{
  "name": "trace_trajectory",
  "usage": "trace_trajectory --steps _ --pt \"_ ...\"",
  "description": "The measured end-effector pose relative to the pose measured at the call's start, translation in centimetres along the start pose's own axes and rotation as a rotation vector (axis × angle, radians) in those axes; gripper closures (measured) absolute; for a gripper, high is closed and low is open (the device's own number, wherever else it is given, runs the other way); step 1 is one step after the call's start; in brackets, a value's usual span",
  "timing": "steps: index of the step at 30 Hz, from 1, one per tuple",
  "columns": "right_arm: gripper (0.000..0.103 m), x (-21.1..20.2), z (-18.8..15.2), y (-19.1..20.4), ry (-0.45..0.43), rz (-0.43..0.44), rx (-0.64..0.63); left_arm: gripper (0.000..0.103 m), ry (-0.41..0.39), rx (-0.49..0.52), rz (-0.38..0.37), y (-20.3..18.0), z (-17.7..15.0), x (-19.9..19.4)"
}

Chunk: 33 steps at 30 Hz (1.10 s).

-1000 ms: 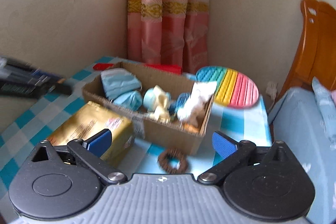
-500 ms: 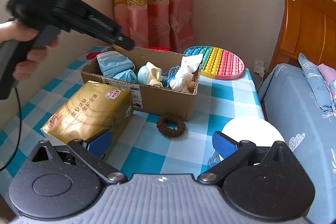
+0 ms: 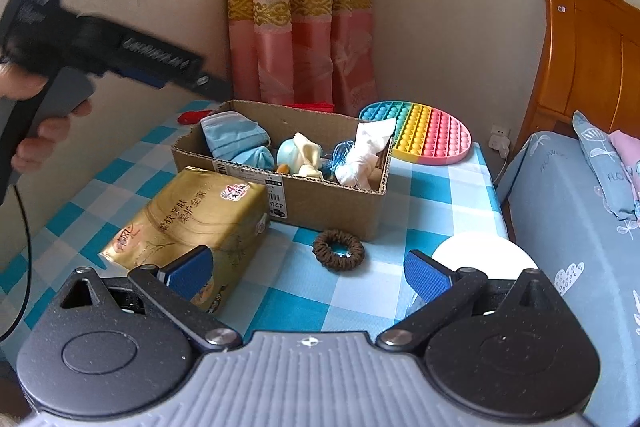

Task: Organize soft objects
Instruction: 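Move the left tool toward the white scrunchie beside the tissue pack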

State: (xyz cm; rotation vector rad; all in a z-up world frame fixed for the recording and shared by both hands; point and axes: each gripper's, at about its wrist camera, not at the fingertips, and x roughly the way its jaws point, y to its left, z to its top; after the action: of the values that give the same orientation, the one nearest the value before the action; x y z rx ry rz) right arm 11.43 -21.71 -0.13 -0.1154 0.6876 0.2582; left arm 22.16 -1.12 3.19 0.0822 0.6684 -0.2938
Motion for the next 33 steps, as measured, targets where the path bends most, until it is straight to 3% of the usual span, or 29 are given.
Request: trace_trajectory --steps 6,12,18,19,20,22,24,28,33 --pt "0.000 -0.5 -0.1 0.3 -0.005 0.000 0.003 0.009 0.025 -0.109 0.084 3.0 -3.3 -1.6" --pt "0.000 -0.7 -0.1 1.1 -0.005 0.001 -0.013 0.009 0.104 -0.198 0.114 5.6 -7.0 -0.7" --pt "0.000 -0.2 -0.1 1.3 0.012 -0.007 -0.010 0.013 0.149 -0.246 0.059 7.0 -9.2 0.7" --pt "0.000 -0.1 -0.1 1.3 0.015 -0.007 -0.008 0.016 0.153 -0.252 0.042 7.2 -9.3 0.9" --pt "0.000 0.0 -0.1 1.3 0.017 -0.008 -0.009 0.026 0.155 -0.253 0.026 7.2 -9.3 1.1" --pt "0.000 0.2 -0.1 1.4 0.020 -0.009 -0.009 0.030 0.162 -0.250 -0.009 7.1 -9.3 1.4" --pt "0.000 0.3 0.0 1.3 0.015 -0.008 -0.003 0.050 0.158 -0.245 -0.037 7.0 -9.2 1.6" --pt "0.000 0.7 0.1 1.1 0.023 -0.006 0.009 0.053 0.168 -0.253 -0.057 7.0 -9.2 2.1" --pt "0.000 1.2 0.0 1.0 0.034 0.000 0.017 0.053 0.159 -0.295 -0.135 7.4 -8.9 2.3"
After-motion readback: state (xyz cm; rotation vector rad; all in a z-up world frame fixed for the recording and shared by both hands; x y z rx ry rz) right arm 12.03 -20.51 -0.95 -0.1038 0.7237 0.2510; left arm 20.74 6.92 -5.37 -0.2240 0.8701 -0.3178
